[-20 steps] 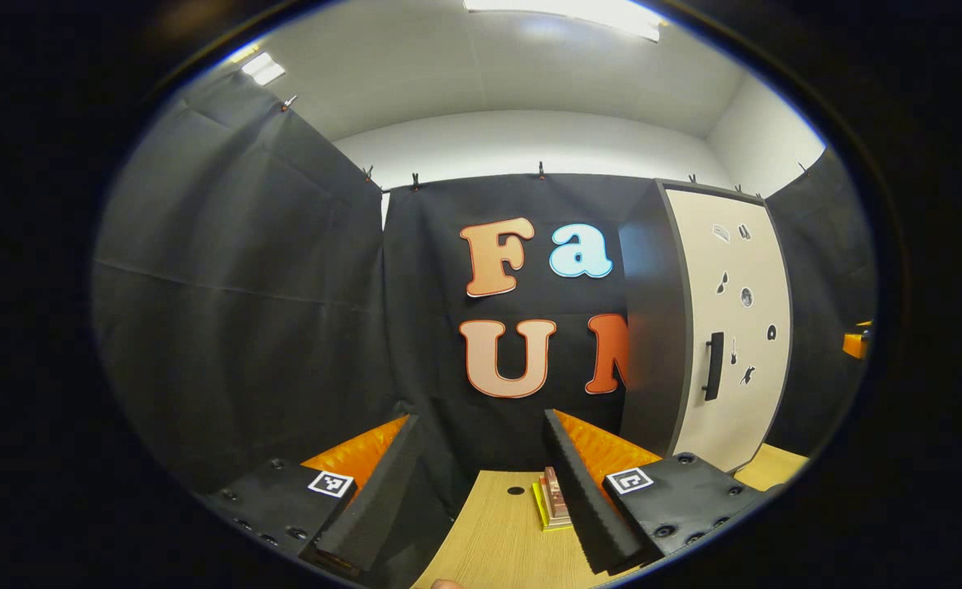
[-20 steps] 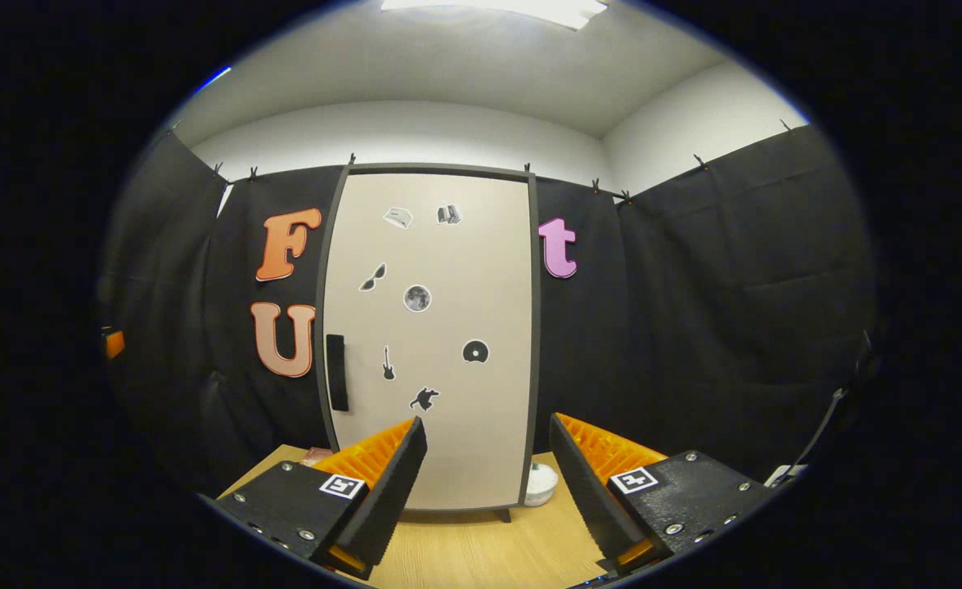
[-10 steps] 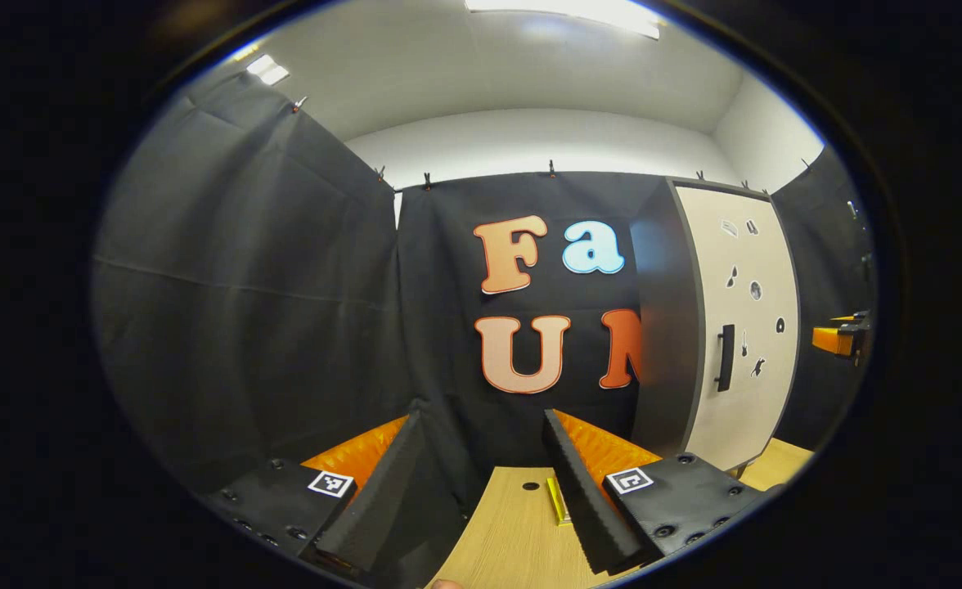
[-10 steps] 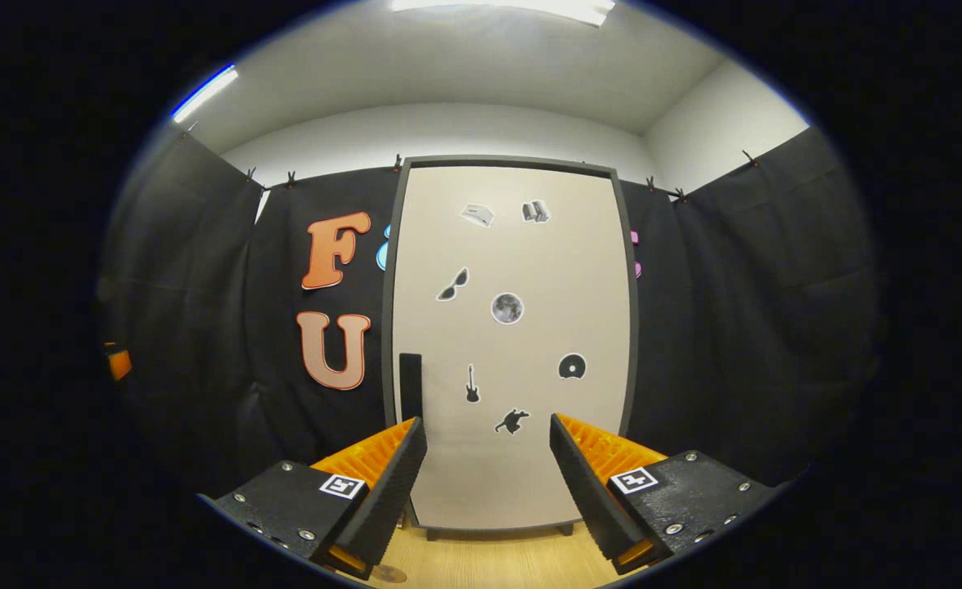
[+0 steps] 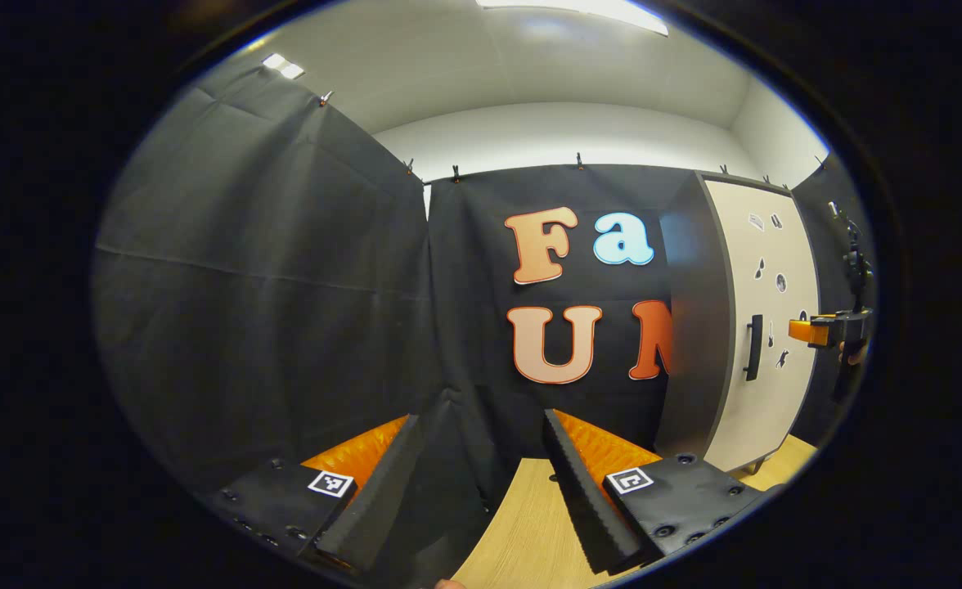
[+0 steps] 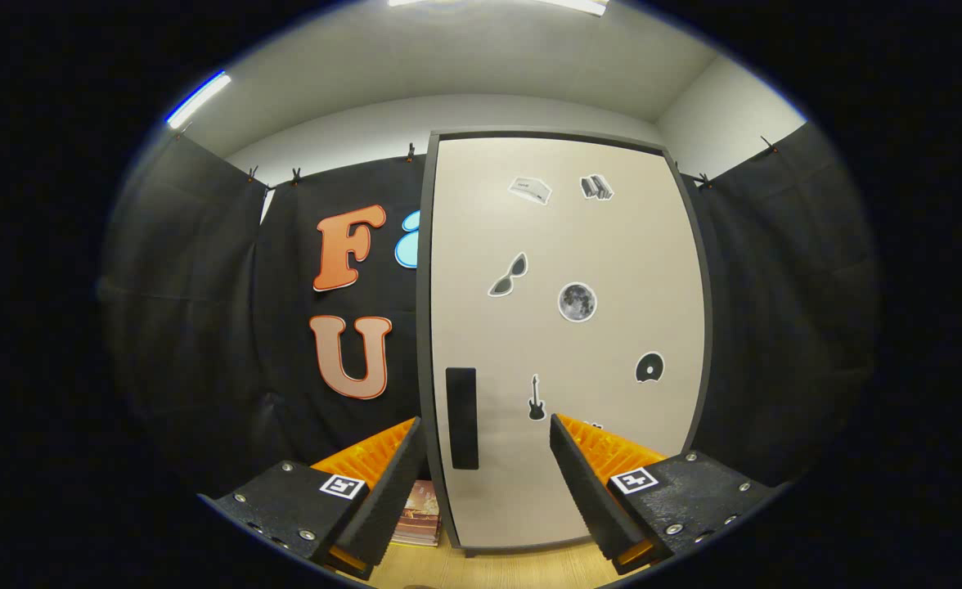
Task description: Open the cabinet door with the right hand, grasp the bottle in the cabinet with the left hand and place it on the coaster, then close the cabinet door with the right hand.
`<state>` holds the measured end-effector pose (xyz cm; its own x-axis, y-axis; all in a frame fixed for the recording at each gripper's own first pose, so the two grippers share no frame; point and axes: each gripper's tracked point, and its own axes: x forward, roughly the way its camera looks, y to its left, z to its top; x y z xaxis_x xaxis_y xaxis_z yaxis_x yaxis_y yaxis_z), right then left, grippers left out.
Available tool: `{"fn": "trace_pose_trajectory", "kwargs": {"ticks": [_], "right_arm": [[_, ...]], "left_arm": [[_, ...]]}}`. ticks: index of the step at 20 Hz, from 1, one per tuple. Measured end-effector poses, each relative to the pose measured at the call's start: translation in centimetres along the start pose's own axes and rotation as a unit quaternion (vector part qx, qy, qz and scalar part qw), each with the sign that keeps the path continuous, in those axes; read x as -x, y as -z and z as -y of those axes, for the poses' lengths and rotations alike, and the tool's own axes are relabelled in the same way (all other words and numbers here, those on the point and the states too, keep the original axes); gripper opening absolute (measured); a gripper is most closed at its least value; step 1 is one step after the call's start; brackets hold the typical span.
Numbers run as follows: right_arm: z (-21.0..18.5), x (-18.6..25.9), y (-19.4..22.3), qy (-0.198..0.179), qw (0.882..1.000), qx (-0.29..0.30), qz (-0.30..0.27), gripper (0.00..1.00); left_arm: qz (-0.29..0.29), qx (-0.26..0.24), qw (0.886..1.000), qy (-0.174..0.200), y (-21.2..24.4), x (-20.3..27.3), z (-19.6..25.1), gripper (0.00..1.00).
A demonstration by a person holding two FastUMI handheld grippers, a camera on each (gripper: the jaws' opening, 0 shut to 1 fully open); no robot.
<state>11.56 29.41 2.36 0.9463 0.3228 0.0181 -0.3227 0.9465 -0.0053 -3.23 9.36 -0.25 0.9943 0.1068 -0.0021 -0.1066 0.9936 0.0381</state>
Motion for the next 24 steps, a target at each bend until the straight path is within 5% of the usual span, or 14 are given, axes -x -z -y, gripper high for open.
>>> {"fn": "trace_pose_trajectory", "kwargs": {"ticks": [11,19,22,24], "right_arm": [[-0.7,-8.2,4.2,0.03,0.998,0.01,-0.048,0.88],[-1.5,-10.6,5.7,0.028,0.997,0.0,-0.066,0.59],[-1.7,-10.9,5.9,0.024,0.997,-0.011,-0.068,0.37],[-1.7,-10.7,5.9,0.017,0.998,-0.014,-0.067,0.35]], "left_arm": [[-0.016,-0.01,0.999,-0.032,1.6,-0.5,-2.3,0.95],[-0.021,-0.003,0.998,-0.052,2.5,-0.5,-2.9,0.96],[-0.023,-0.007,0.998,-0.056,2.6,-0.1,-3.2,0.96],[-0.023,-0.009,0.998,-0.055,2.5,0.2,-2.9,0.96]]}}
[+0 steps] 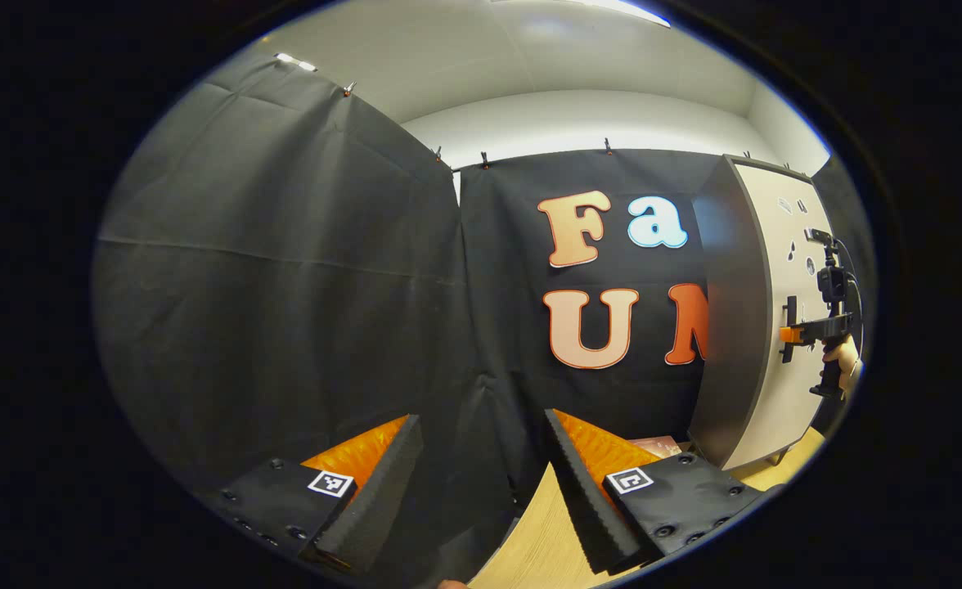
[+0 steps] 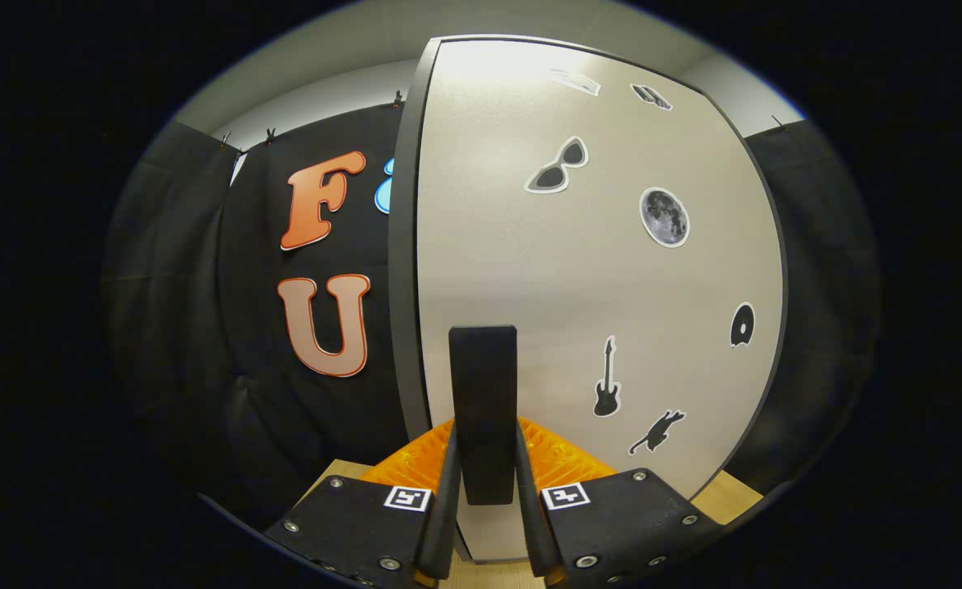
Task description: Open the cabinet door with the right hand, grasp the bottle in the cabinet with the left hand and place it on the coaster, then close the cabinet door with the right hand.
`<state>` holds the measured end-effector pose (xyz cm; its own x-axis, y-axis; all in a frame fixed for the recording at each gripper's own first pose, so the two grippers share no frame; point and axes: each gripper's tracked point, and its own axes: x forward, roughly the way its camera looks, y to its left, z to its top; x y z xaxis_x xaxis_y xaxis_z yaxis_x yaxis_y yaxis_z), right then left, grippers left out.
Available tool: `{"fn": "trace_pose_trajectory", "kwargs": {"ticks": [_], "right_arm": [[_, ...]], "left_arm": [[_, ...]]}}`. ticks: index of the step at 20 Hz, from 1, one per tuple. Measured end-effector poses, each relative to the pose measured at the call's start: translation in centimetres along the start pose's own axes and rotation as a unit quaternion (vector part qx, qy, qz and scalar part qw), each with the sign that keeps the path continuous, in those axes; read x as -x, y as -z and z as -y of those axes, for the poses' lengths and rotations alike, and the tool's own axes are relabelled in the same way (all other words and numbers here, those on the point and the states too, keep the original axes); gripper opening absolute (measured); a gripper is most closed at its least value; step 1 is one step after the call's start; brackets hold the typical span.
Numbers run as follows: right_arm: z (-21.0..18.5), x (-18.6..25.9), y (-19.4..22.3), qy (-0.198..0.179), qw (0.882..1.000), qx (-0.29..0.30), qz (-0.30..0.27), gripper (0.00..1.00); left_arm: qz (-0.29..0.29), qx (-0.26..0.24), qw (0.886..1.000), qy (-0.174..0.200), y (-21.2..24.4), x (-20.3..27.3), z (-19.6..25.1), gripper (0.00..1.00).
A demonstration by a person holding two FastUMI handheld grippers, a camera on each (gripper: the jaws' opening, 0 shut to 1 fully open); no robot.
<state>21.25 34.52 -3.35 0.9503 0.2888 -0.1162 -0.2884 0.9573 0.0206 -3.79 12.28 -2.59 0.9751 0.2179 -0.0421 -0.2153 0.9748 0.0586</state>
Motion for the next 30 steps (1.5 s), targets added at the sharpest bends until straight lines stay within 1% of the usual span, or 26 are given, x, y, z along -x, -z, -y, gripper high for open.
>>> {"fn": "trace_pose_trajectory", "kwargs": {"ticks": [1,2,5,6,9,12,18,19,20,27,30], "right_arm": [[0.0,0.1,0.0,-0.004,1.0,-0.001,0.001,0.34],[0.0,0.2,0.0,-0.008,1.0,-0.001,0.001,0.3],[-0.2,0.9,-0.2,-0.019,1.0,0.003,0.003,0.28],[-0.2,1.2,-0.1,-0.024,1.0,0.001,0.002,0.24],[-0.2,2.4,0.0,-0.032,0.999,-0.005,-0.002,0.23],[0.3,3.6,-0.1,-0.037,0.999,-0.006,0.004,0.23],[1.4,6.0,0.0,-0.048,0.999,-0.003,0.007,0.23],[1.5,6.2,0.1,-0.049,0.999,-0.007,0.008,0.2],[1.7,6.6,0.1,-0.05,0.999,-0.01,0.007,0.2],[3.7,8.7,0.3,-0.026,1.0,-0.005,0.012,0.2],[4.9,9.5,0.3,-0.008,1.0,-0.003,0.013,0.2]], "left_arm": [[0.001,0.0,1.0,0.002,-0.1,0.0,0.3,0.96],[0.001,-0.001,1.0,0.004,-0.1,-0.2,0.7,0.96],[0.005,-0.001,1.0,0.01,-0.4,-0.3,1.5,0.95],[0.007,-0.001,1.0,0.012,-0.5,0.0,1.9,0.95],[0.012,-0.002,1.0,0.018,-1.0,0.8,2.7,0.97],[0.013,-0.002,1.0,0.023,-1.1,1.1,3.4,0.95],[0.02,0.003,0.999,0.033,-1.8,1.3,4.7,0.96],[0.021,0.004,0.999,0.037,-2.0,1.4,5.1,0.96],[0.022,0.005,0.999,0.041,-2.0,1.3,5.5,0.96],[0.025,0.003,0.998,0.066,-2.1,1.4,8.1,0.95],[0.025,0.005,0.996,0.081,-2.2,1.3,9.7,0.95]]}}
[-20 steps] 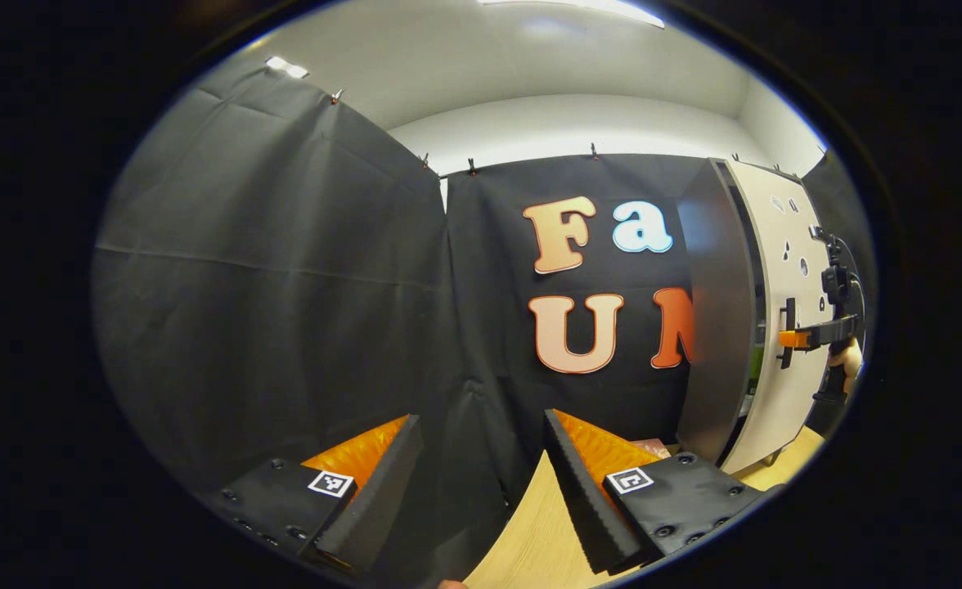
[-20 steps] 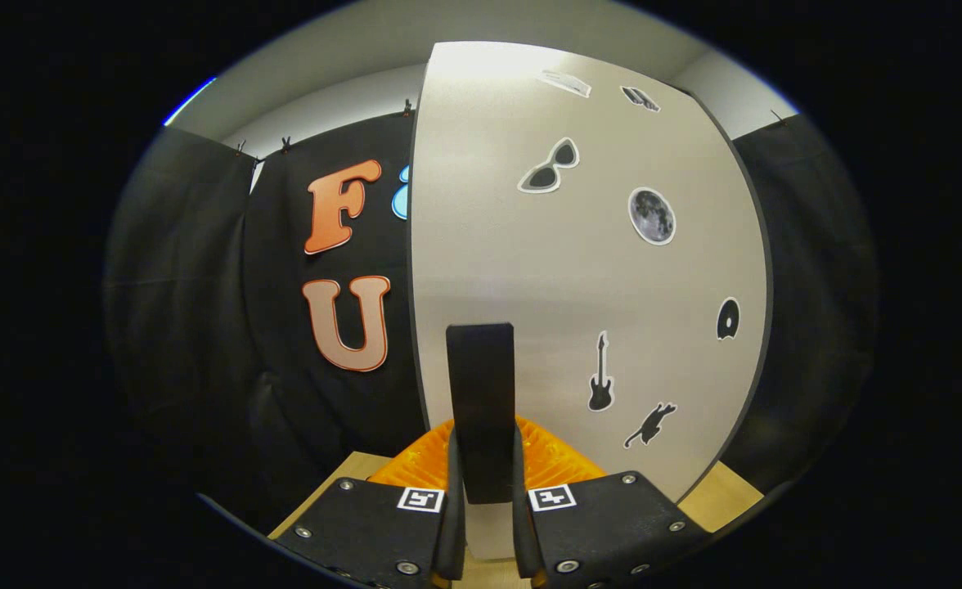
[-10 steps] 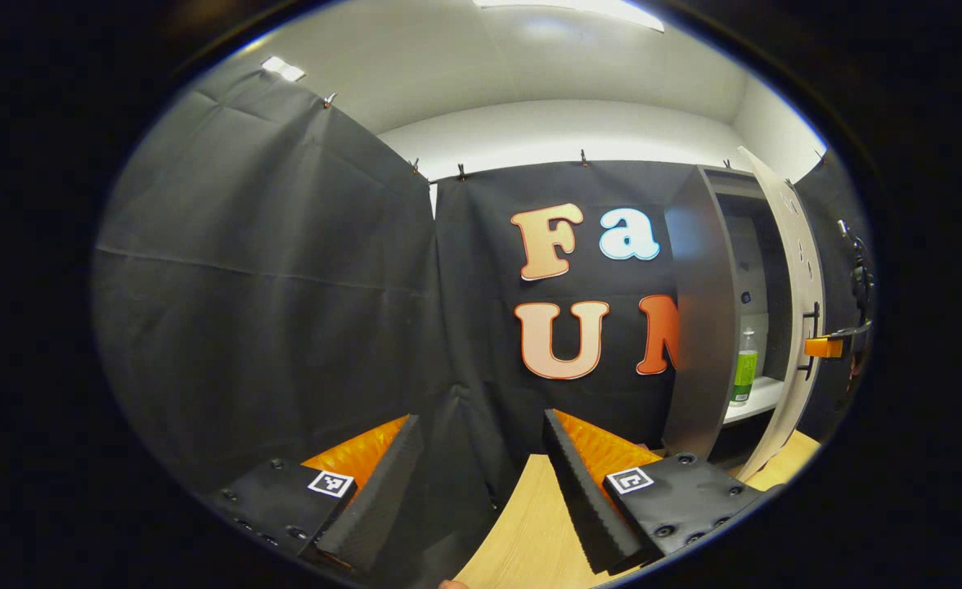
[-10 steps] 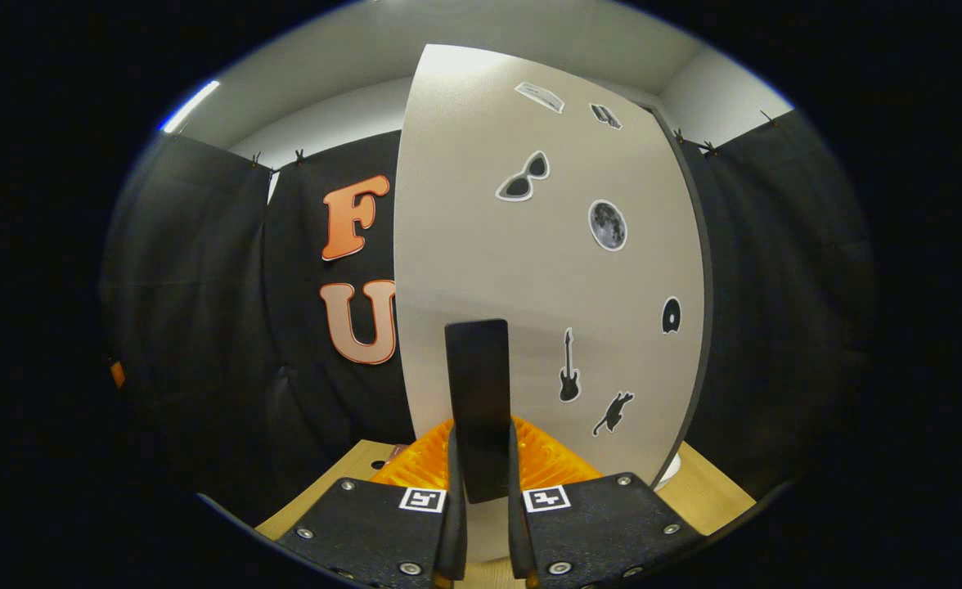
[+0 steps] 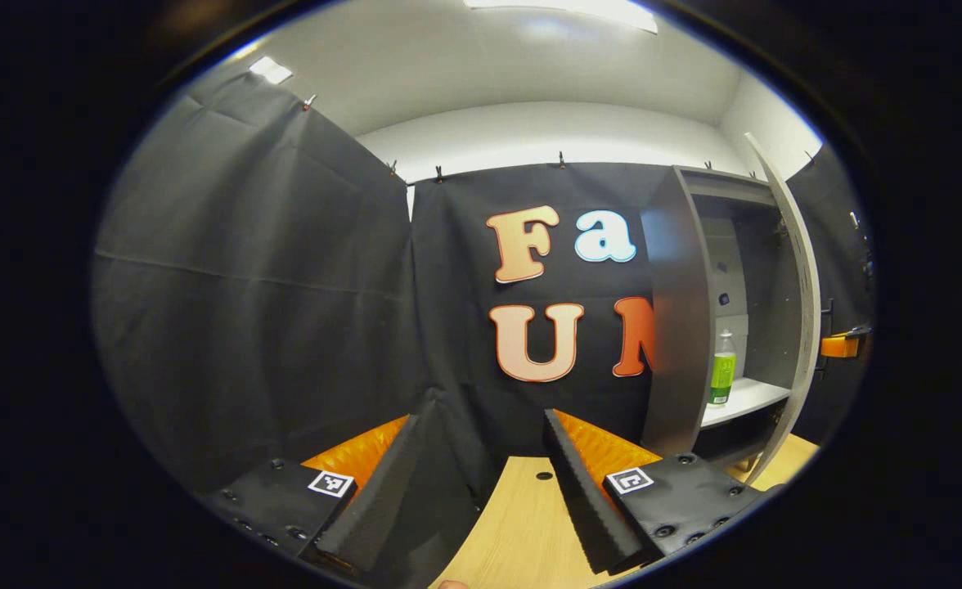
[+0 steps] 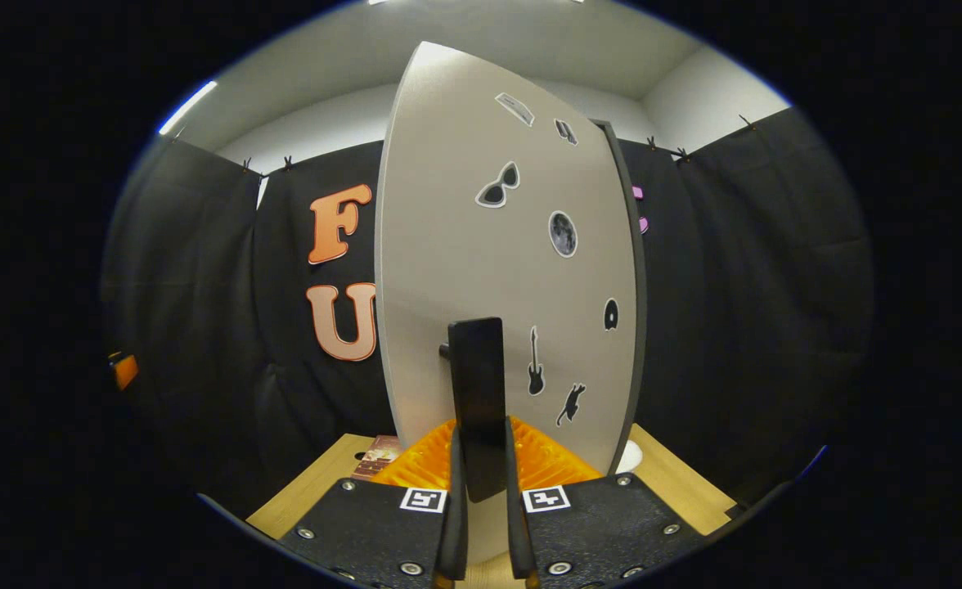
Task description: Open the cabinet door with the right hand, grasp the bottle in the cabinet with the left hand and place it on the coaster, then close the cabinet door with the right hand.
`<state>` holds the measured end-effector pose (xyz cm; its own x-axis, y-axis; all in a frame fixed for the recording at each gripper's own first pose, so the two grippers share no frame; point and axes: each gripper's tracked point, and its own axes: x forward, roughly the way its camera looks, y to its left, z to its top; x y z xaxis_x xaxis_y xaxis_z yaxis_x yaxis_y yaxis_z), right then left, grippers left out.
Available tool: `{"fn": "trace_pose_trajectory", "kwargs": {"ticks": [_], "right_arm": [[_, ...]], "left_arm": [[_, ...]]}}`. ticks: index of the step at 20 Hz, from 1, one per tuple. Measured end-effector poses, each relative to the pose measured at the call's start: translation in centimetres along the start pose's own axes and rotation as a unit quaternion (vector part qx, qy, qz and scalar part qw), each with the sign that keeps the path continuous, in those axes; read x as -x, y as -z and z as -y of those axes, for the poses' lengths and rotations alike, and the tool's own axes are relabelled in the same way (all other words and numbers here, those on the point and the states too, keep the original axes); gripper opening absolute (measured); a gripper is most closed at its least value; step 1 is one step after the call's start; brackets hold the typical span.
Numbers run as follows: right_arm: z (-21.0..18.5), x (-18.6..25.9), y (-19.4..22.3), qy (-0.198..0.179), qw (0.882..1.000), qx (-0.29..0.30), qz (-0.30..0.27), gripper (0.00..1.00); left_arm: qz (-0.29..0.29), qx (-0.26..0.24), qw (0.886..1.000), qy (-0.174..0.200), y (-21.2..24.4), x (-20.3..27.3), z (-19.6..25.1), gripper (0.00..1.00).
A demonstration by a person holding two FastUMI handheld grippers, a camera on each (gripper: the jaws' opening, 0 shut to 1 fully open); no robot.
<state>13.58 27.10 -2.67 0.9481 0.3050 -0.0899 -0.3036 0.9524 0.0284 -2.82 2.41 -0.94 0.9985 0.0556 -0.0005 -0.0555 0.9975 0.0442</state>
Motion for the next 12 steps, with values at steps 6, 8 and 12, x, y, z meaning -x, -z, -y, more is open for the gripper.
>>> {"fn": "trace_pose_trajectory", "kwargs": {"ticks": [6,8,12], "right_arm": [[2.8,0.9,-0.4,0.05,0.999,0.01,0.008,0.12],[3.5,1.4,-0.3,0.062,0.998,0.01,0.008,0.05],[5.0,2.3,-0.3,0.078,0.997,0.001,0.008,0.06]], "left_arm": [[0.004,0.002,0.999,0.043,-0.3,-1.6,4.4,0.96],[0.003,0.005,0.998,0.059,-0.2,-2.0,6.1,0.95],[0.001,0.007,0.996,0.084,-0.6,-2.8,9.2,0.96]]}}
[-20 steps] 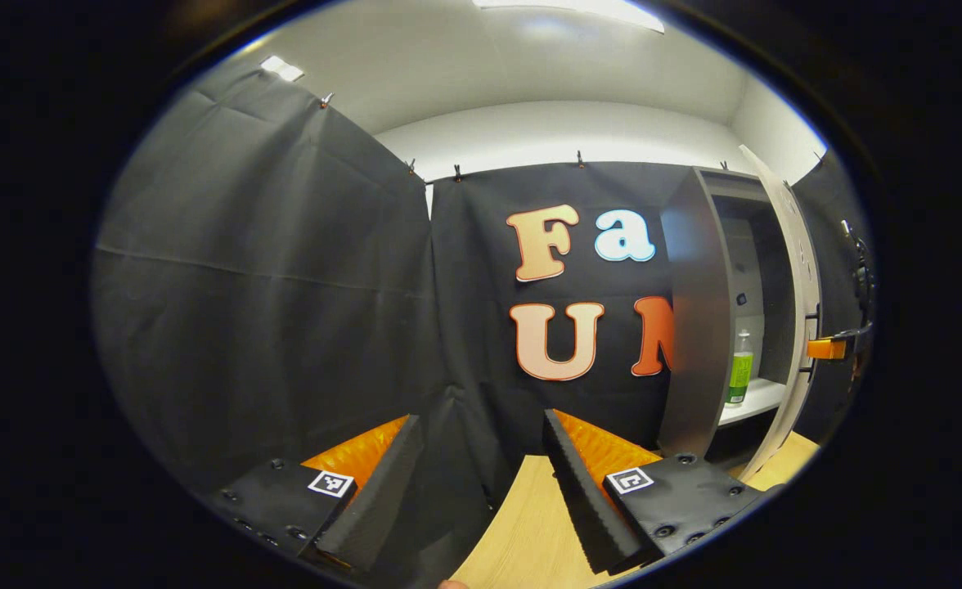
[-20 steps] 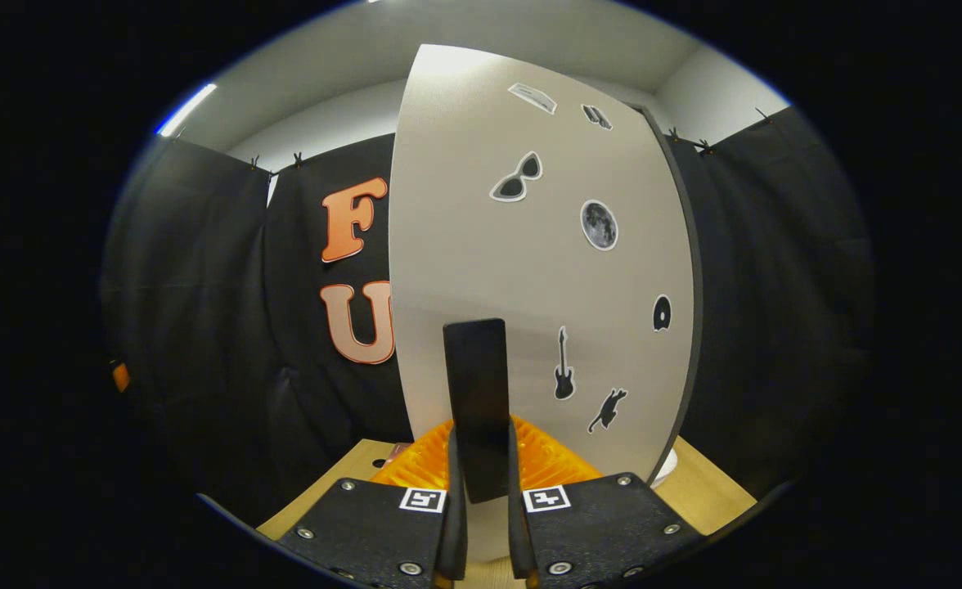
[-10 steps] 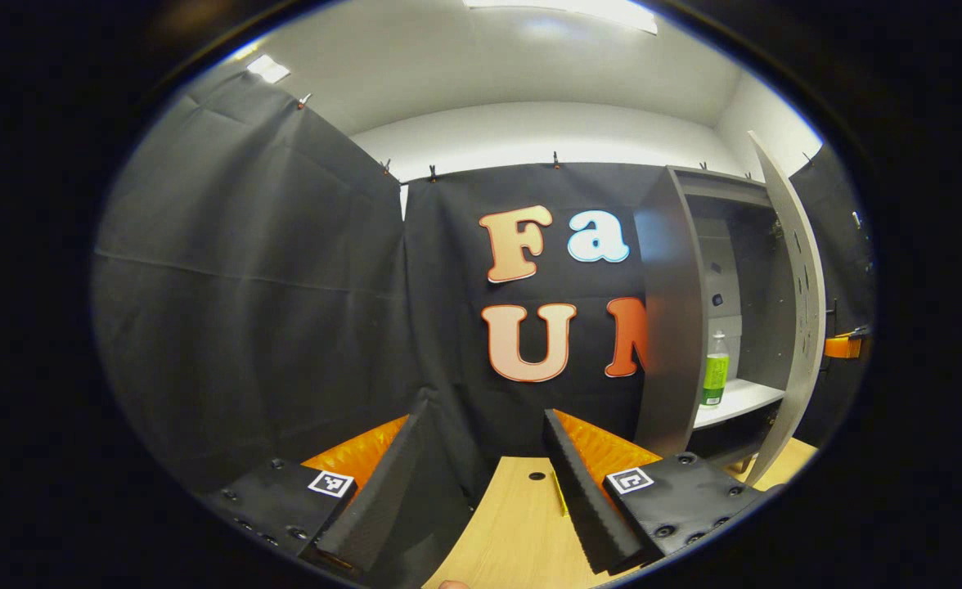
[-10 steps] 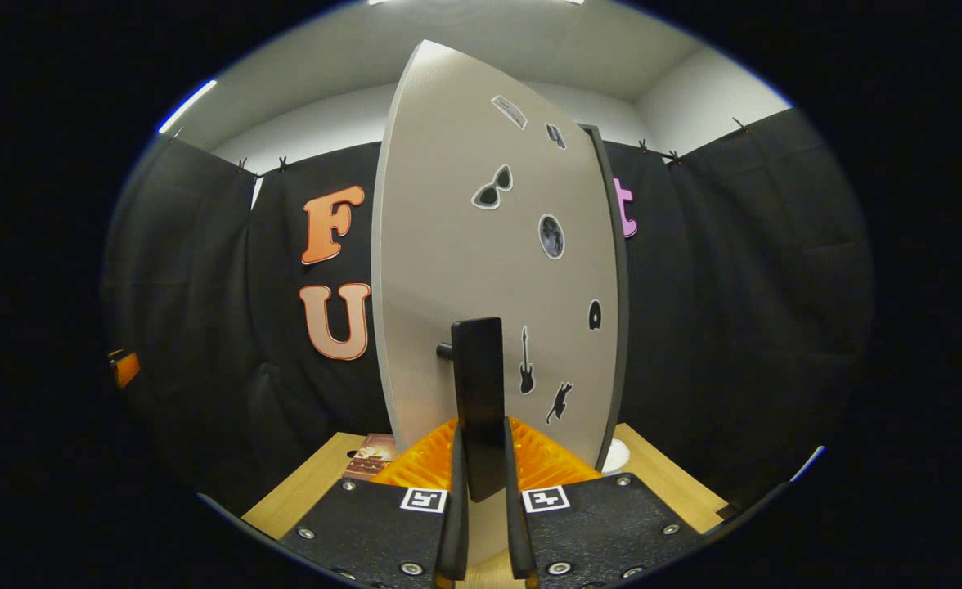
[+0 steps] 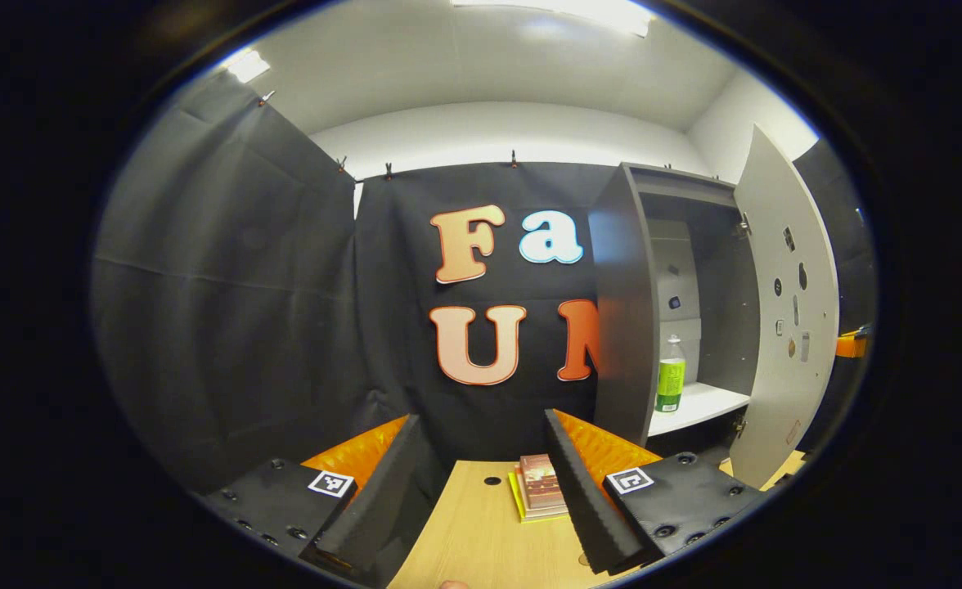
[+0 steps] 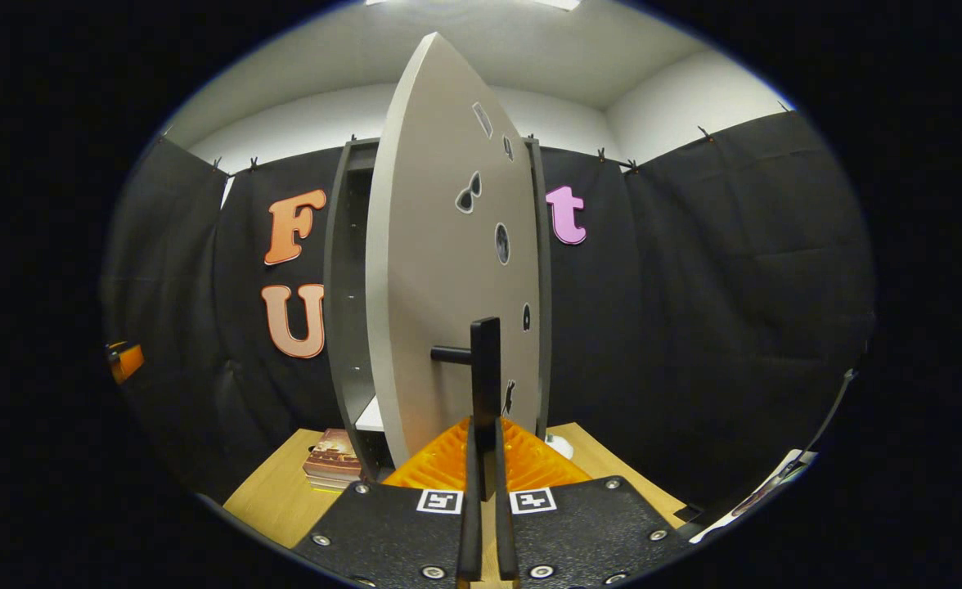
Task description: Open the cabinet door with the right hand, grasp the bottle in the cabinet with the left hand and place it on the coaster, then close the cabinet door with the right hand.
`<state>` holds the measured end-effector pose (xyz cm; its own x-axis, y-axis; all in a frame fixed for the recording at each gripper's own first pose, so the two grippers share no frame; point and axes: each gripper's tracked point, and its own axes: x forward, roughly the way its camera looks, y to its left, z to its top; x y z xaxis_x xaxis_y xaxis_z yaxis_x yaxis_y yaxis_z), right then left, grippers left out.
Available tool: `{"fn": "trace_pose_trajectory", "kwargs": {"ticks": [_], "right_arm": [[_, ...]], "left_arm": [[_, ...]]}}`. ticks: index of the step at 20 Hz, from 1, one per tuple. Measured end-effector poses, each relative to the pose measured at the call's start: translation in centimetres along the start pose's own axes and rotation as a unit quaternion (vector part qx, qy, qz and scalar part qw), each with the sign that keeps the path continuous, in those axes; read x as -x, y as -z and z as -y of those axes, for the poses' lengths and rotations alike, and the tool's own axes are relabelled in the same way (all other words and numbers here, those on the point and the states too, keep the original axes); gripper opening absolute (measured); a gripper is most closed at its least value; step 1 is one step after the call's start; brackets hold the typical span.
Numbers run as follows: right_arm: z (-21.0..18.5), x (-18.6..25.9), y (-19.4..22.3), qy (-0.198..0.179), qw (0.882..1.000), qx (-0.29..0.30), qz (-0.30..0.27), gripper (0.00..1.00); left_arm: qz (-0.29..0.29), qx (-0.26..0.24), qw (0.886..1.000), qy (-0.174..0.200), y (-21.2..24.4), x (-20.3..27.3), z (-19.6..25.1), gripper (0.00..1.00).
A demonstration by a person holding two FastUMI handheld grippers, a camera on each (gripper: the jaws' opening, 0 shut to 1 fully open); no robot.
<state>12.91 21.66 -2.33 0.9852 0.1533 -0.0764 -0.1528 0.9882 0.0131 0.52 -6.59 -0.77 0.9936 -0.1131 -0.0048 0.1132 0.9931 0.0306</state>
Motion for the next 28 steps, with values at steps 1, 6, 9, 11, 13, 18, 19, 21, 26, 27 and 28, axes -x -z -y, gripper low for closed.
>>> {"fn": "trace_pose_trajectory", "kwargs": {"ticks": [1,6,9,11,13,18,19,21,26,27,28], "right_arm": [[0.3,0.1,0.0,0.003,1.0,-0.003,-0.001,0.06],[2.2,0.7,-0.1,0.02,1.0,-0.009,0.003,0.01],[3.5,0.8,0.0,0.029,1.0,-0.005,0.004,0.01],[4.3,0.8,-0.2,0.027,1.0,-0.01,0.002,0.01],[4.6,0.8,-0.1,0.022,1.0,-0.015,0.0,0.01],[5.6,1.0,-0.2,0.002,1.0,-0.014,-0.002,0.01],[5.7,1.1,-0.2,-0.004,1.0,-0.017,-0.003,0.01],[5.8,1.0,-0.3,-0.012,1.0,-0.021,-0.004,0.01],[6.5,1.0,-0.2,-0.023,1.0,-0.019,-0.005,0.01],[6.5,1.2,-0.3,-0.034,0.999,-0.025,-0.006,0.01],[6.2,1.3,-0.3,-0.048,0.998,-0.03,-0.007,0.01]], "left_arm": [[-0.001,0.0,1.0,0.005,0.0,-0.3,0.8,0.96],[-0.007,0.004,1.0,0.028,0.3,-1.7,4.7,0.96],[-0.011,0.008,0.999,0.036,0.3,-2.2,6.9,0.96],[-0.013,0.009,0.999,0.04,0.2,-2.7,8.5,0.96],[-0.013,0.011,0.999,0.044,0.0,-3.1,10.2,0.96],[-0.01,0.01,0.998,0.054,-1.1,-3.9,15.3,0.96],[-0.009,0.009,0.998,0.054,-1.3,-3.8,16.2,0.96],[-0.006,0.009,0.998,0.054,-1.7,-4.1,18.1,0.96],[-0.008,0.009,0.998,0.055,-1.9,-4.7,22.6,0.95],[-0.009,0.01,0.998,0.054,-1.8,-4.8,23.3,0.97],[-0.01,0.013,0.998,0.053,-1.9,-5.0,24.0,0.96]]}}
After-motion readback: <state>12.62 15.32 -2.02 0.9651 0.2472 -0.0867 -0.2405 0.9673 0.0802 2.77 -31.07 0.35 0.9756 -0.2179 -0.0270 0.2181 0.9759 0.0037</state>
